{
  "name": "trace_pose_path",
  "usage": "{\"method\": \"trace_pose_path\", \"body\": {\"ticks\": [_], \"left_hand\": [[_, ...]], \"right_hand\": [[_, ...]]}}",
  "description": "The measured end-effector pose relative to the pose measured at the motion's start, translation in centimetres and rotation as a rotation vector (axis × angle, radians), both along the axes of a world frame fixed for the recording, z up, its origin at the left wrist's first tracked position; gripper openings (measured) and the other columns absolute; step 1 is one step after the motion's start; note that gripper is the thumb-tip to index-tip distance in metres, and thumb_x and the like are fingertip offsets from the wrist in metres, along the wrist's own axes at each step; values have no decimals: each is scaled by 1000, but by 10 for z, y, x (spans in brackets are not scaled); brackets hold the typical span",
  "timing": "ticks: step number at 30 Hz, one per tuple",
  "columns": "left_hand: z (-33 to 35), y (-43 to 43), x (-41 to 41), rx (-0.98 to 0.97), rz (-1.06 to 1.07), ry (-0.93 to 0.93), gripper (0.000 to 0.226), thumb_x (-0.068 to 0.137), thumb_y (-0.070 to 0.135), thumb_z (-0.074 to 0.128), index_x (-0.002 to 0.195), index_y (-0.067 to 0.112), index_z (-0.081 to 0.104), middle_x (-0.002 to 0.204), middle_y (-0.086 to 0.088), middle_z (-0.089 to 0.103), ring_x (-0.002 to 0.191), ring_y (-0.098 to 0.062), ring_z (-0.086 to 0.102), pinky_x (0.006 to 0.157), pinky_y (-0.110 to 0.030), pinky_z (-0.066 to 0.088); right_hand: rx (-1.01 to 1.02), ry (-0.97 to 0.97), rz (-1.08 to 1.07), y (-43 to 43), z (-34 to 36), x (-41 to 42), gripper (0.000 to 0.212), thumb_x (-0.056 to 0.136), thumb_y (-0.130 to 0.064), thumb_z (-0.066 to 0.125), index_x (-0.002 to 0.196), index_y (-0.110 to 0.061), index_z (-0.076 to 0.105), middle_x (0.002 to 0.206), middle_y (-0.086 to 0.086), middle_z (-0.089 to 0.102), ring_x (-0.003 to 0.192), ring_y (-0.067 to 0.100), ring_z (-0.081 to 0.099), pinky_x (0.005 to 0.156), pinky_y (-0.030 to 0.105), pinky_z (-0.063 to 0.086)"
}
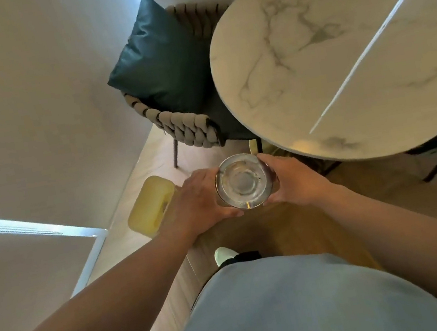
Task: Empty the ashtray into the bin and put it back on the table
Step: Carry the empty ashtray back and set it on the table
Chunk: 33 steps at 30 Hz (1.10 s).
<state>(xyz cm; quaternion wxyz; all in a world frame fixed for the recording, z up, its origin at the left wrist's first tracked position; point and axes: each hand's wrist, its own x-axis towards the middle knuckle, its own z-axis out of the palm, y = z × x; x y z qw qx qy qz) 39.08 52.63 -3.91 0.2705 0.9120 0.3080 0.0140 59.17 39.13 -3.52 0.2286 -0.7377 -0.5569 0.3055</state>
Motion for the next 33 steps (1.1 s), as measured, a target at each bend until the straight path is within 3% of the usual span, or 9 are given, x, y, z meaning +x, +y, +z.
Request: {"method": "trace_pose_path", "body": {"ticks": [5, 9, 13, 17, 23, 29, 33], "left_hand": [[-1, -56, 32, -21, -122, -44, 103, 52, 73, 75, 135, 26, 37, 129, -2, 57, 117, -20, 49, 98, -35, 35], [-4, -102, 38, -57, -181, -5, 107, 53, 66, 81, 139, 19, 38, 133, -3, 54, 121, -20, 46, 102, -39, 38], [-8, -145, 45, -61, -235, 50, 109, 54, 67, 80, 142, 19, 36, 137, -3, 51, 124, -20, 44, 106, -41, 36], [-9, -170, 55, -67, -256, 55, 109, 54, 64, 82, 142, 18, 37, 138, -4, 51, 126, -21, 44, 107, -41, 35], [-9, -174, 75, -57, -302, 57, 112, 52, 67, 81, 142, 19, 34, 136, -3, 51, 125, -20, 44, 106, -40, 36], [-9, -152, 96, -104, -319, 10, 105, 49, 79, 63, 137, 30, 31, 133, 3, 52, 122, -15, 44, 104, -37, 37], [-9, -120, 112, -116, -373, 3, 109, 50, 76, 68, 140, 24, 35, 135, -1, 51, 123, -18, 44, 105, -41, 38]], "right_hand": [[-5, 43, -104, -74, -3, 19, 89, 59, -35, 94, 132, -31, 44, 119, -15, 60, 105, -1, 53, 92, 25, 47], [-36, 67, -135, -130, -11, 21, 84, 57, -35, 94, 126, -33, 47, 108, -21, 58, 93, 2, 55, 80, 24, 48], [-26, 87, -171, -183, -18, 21, 86, 57, -34, 94, 128, -32, 46, 107, -24, 54, 91, -5, 54, 78, 19, 43], [-9, 85, -205, -214, -19, 24, 88, 57, -33, 94, 130, -28, 45, 115, -14, 59, 96, 1, 52, 80, 22, 46], [-10, 99, -255, -224, -10, 35, 85, 59, -36, 92, 130, -28, 46, 118, -9, 61, 104, 8, 56, 88, 35, 52], [-20, 93, -298, -208, -10, 50, 92, 57, -34, 94, 135, -27, 45, 120, -10, 61, 106, 8, 56, 89, 36, 52], [-63, 75, -334, -183, -13, 58, 101, 55, -35, 95, 140, -25, 41, 120, -7, 60, 105, 10, 54, 90, 38, 52]]}}
